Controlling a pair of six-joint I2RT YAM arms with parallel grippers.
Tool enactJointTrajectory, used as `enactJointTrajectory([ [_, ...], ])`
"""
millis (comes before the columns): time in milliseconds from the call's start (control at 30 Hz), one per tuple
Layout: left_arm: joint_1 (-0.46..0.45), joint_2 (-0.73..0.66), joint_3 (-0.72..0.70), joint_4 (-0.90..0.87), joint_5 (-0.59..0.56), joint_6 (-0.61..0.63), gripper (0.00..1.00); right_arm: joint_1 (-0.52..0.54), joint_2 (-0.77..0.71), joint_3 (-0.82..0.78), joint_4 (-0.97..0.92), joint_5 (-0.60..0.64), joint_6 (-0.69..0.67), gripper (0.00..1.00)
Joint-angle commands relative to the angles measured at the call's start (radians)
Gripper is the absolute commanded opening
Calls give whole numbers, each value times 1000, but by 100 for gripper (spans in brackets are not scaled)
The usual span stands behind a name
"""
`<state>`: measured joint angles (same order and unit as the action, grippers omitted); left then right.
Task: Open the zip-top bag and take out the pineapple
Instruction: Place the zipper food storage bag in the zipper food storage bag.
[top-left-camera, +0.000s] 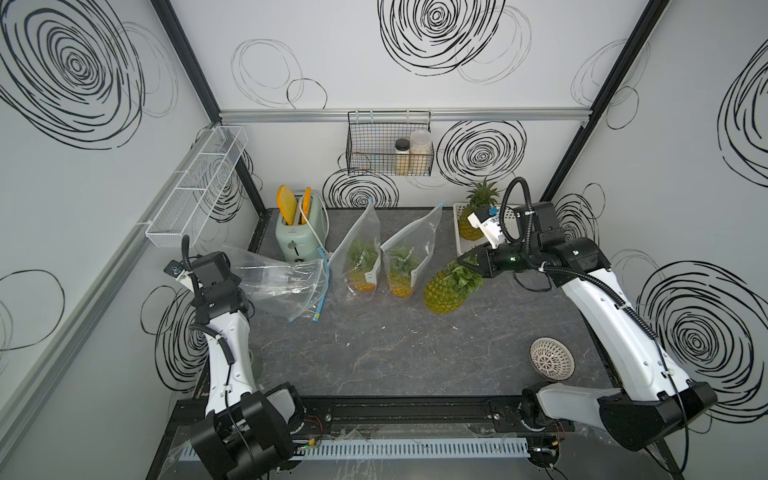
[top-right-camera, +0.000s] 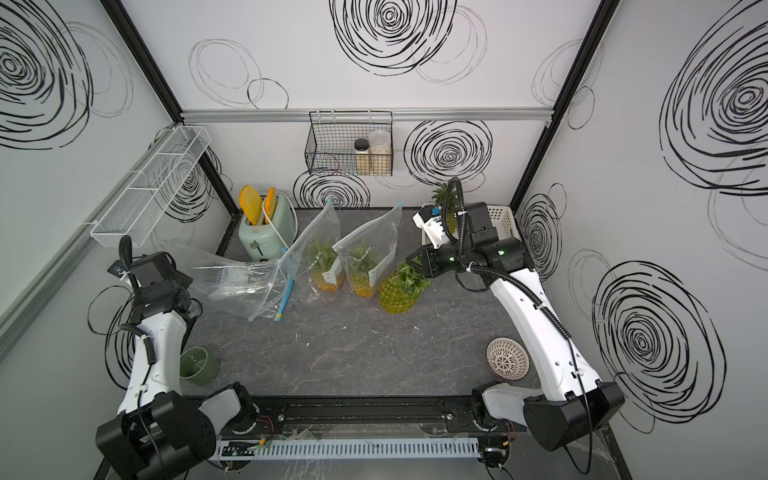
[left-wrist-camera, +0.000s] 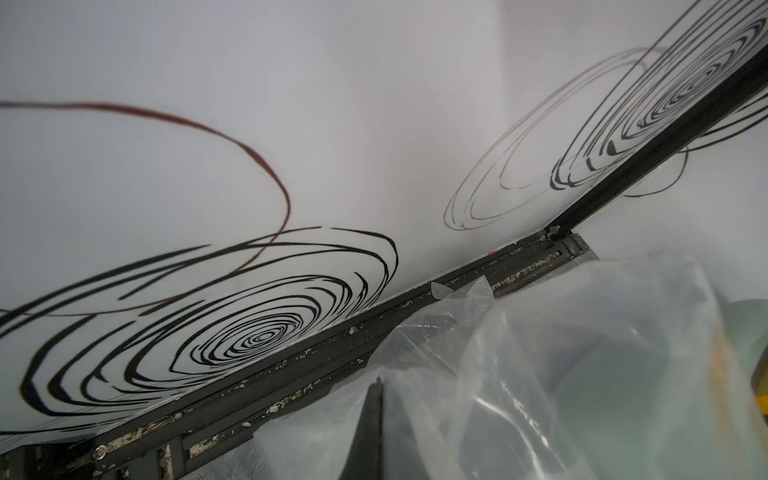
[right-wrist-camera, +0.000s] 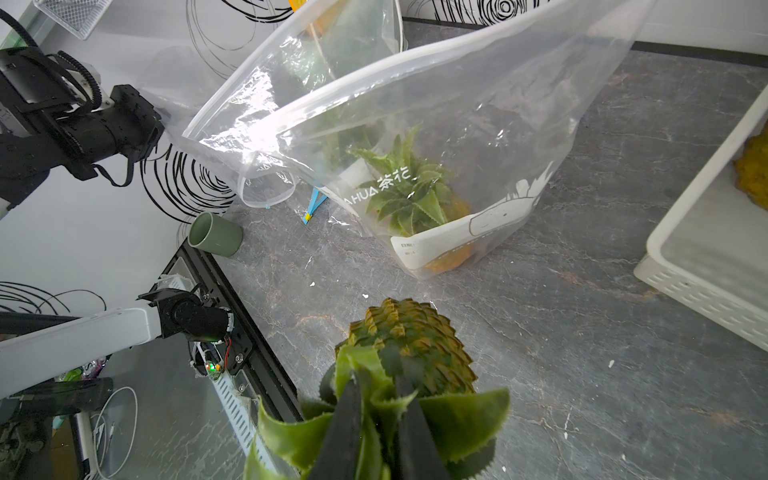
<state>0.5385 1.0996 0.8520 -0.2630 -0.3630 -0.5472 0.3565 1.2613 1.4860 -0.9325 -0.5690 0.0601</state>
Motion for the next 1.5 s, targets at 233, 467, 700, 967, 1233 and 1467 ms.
enactJointTrajectory([
  [233,-111,114,-14,136,-13,-35,10,-19,-8,2,66,-37,-8,0],
  [467,-132,147,-16,166,-15,-27,59,-39,-10,-3,69,-32,-11,0],
  [700,-178,136,16,166,-13,-8,73,-56,-12,-26,79,-38,-16,0],
  [967,-295,74,44,175,-7,42,79,-63,-32,-34,95,-52,-11,0],
  [1233,-386,7,82,154,-9,144,84,-63,-62,-44,98,-64,-7,0],
  [1467,-486,-31,117,122,-23,209,85,-64,-72,-47,105,-53,-4,0],
])
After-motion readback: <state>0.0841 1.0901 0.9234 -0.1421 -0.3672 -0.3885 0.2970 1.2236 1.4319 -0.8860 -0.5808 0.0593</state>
